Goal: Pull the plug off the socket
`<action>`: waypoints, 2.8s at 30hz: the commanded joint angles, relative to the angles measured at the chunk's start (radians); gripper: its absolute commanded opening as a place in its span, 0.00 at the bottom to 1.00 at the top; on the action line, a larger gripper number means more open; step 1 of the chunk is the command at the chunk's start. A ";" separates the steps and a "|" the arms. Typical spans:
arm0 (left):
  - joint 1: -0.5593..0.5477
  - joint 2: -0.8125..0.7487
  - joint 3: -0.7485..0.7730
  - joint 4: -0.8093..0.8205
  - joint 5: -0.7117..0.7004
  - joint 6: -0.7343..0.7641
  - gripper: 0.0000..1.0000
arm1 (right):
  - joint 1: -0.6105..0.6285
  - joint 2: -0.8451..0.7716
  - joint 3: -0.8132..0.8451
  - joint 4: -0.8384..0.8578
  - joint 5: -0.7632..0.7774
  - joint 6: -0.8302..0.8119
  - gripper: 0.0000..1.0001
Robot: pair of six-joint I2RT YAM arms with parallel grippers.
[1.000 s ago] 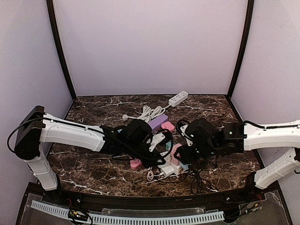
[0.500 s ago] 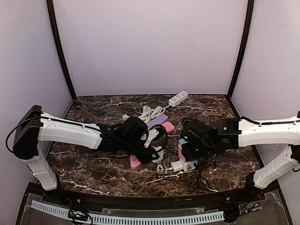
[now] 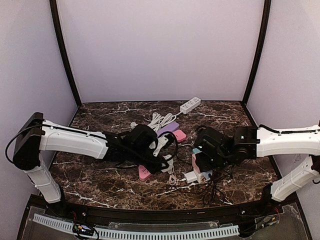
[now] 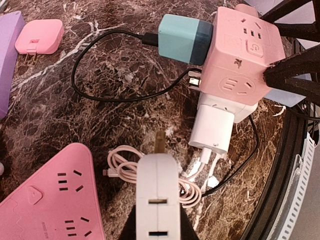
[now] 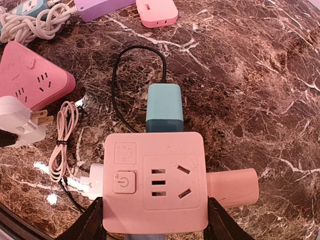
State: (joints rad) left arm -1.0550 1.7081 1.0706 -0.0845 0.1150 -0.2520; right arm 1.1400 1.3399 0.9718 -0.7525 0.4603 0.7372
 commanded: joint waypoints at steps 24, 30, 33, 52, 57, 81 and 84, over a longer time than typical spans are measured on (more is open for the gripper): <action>0.178 0.318 0.386 -0.117 0.078 -0.032 0.01 | 0.002 -0.110 -0.074 0.242 -0.076 -0.096 0.00; 0.182 0.364 0.399 -0.109 0.073 -0.032 0.06 | 0.003 -0.098 -0.074 0.251 -0.081 -0.104 0.00; 0.184 0.372 0.397 -0.116 0.069 -0.034 0.14 | 0.004 -0.092 -0.074 0.254 -0.081 -0.104 0.00; 0.184 0.258 0.350 -0.135 -0.086 -0.019 0.83 | 0.007 -0.080 -0.091 0.264 -0.065 -0.081 0.00; 0.184 0.143 0.288 -0.133 -0.189 -0.008 0.86 | 0.007 -0.059 -0.086 0.266 -0.061 -0.083 0.00; 0.150 -0.244 -0.120 0.137 -0.051 -0.205 0.86 | 0.010 0.044 -0.075 0.474 -0.124 -0.175 0.71; 0.114 -0.227 -0.106 0.147 -0.051 -0.219 0.87 | 0.010 0.001 -0.092 0.440 -0.145 -0.154 0.84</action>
State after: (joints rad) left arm -0.9020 1.4990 0.9665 0.0113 0.0338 -0.4278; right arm 1.1450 1.4055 0.8982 -0.3138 0.3496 0.5537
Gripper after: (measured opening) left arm 0.863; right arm 0.790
